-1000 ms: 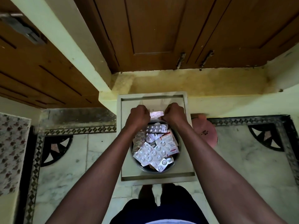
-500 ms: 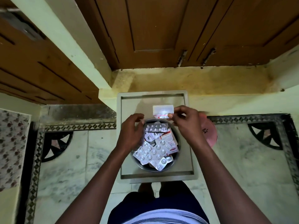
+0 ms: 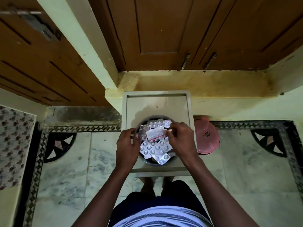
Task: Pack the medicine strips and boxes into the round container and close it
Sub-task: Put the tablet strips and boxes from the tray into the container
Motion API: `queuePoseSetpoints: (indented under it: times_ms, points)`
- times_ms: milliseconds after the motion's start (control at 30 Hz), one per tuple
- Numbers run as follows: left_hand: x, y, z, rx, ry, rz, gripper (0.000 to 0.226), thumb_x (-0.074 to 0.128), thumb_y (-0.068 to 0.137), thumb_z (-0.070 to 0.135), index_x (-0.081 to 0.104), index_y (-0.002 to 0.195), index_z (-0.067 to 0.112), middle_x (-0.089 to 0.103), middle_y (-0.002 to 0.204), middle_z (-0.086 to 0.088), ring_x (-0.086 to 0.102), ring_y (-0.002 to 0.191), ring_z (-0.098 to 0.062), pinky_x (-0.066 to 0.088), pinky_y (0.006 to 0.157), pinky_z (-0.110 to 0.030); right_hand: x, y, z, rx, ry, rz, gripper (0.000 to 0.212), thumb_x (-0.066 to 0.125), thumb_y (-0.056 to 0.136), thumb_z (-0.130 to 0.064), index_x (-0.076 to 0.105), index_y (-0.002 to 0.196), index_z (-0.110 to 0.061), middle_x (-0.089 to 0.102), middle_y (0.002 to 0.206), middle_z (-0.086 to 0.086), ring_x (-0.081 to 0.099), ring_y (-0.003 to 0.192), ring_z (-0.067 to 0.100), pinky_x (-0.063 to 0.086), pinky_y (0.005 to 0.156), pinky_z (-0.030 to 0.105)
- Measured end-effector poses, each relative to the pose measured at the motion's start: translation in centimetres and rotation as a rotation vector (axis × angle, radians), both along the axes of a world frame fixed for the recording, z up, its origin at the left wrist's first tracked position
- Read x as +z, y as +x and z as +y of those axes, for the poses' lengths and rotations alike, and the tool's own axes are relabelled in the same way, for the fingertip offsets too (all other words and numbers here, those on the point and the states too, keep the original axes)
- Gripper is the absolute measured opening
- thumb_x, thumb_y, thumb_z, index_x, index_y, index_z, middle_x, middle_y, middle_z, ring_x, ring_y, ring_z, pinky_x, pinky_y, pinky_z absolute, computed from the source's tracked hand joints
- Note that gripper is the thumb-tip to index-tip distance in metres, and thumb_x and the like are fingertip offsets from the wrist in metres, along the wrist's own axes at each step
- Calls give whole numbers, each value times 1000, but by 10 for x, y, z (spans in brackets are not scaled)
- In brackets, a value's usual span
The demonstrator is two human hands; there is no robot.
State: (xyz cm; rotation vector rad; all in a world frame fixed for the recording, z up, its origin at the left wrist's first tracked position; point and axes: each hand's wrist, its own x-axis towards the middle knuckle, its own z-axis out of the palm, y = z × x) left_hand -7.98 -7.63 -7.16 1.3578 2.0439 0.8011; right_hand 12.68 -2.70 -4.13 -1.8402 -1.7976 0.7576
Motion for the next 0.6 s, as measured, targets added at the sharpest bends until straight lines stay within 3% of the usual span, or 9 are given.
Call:
queuePoseSetpoints:
  times_ms: [100, 200, 267, 367, 600]
  points:
    - [6, 0, 0, 16, -41, 49, 13, 64, 96, 12, 71, 107, 9, 67, 99, -8, 66, 82, -21, 54, 74, -36, -5, 18, -10, -115, 60, 11, 9, 69, 93, -18, 70, 88, -10, 65, 81, 7, 59, 76, 22, 38, 68, 31]
    - [6, 0, 2, -36, -121, 126, 11, 61, 97, 12, 69, 94, 5, 68, 88, -11, 62, 84, -29, 38, 68, -32, -15, 34, -22, -264, -3, 42, 13, 57, 93, -2, 69, 92, -6, 69, 84, 12, 64, 83, 33, 46, 76, 38]
    - [5, -1, 4, -74, -161, 160, 18, 56, 99, 12, 67, 89, 3, 69, 87, -15, 63, 84, -33, 35, 67, -32, -24, 39, -30, -290, -138, 78, 23, 53, 89, 6, 70, 102, -3, 72, 90, 14, 67, 88, 35, 45, 77, 34]
    - [5, 0, 7, -110, -185, 223, 25, 50, 102, 12, 68, 90, 1, 69, 90, -19, 64, 84, -37, 38, 66, -34, -38, 40, -39, -203, -323, 85, 26, 52, 92, 2, 70, 111, -1, 75, 101, 17, 69, 96, 35, 41, 72, 30]
    - [12, -3, 11, -131, -233, 257, 31, 48, 101, 12, 70, 84, -1, 70, 86, -22, 66, 82, -39, 37, 64, -34, -46, 42, -44, -306, -358, 218, 23, 61, 90, -1, 76, 107, -2, 77, 104, 13, 70, 100, 28, 50, 82, 31]
